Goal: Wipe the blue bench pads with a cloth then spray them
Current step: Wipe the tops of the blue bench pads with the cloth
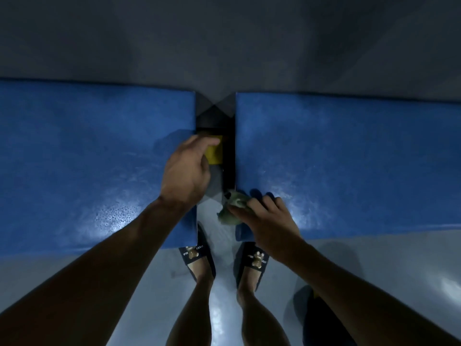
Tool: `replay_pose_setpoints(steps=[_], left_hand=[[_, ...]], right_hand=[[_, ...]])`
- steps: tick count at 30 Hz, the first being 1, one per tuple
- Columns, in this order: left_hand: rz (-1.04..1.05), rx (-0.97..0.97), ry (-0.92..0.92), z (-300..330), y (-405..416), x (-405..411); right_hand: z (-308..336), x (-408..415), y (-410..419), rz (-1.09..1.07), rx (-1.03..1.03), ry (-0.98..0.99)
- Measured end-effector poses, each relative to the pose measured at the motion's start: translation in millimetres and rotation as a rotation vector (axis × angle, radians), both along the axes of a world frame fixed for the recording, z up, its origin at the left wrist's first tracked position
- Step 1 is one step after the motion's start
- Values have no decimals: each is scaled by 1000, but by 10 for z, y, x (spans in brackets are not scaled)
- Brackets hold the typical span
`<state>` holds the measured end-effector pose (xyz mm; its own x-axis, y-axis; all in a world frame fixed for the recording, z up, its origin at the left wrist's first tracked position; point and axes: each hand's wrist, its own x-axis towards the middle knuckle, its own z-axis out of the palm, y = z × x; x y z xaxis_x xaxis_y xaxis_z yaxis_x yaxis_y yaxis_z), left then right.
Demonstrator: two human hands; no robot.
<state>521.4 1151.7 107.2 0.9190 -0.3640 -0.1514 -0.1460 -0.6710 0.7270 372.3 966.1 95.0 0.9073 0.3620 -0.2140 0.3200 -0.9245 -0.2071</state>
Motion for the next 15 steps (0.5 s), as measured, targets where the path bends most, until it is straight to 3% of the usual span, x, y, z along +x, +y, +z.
replay_pose_setpoints(steps=[5, 9, 15], left_hand=[[-23, 10, -20, 18, -16, 110], [-63, -33, -47, 11, 34, 139], [-3, 22, -20, -35, -10, 77]], right_hand=[[-172, 555, -172, 92, -38, -139], [-291, 1275, -218, -60, -101, -282], [-240, 1974, -425, -362, -208, -340]])
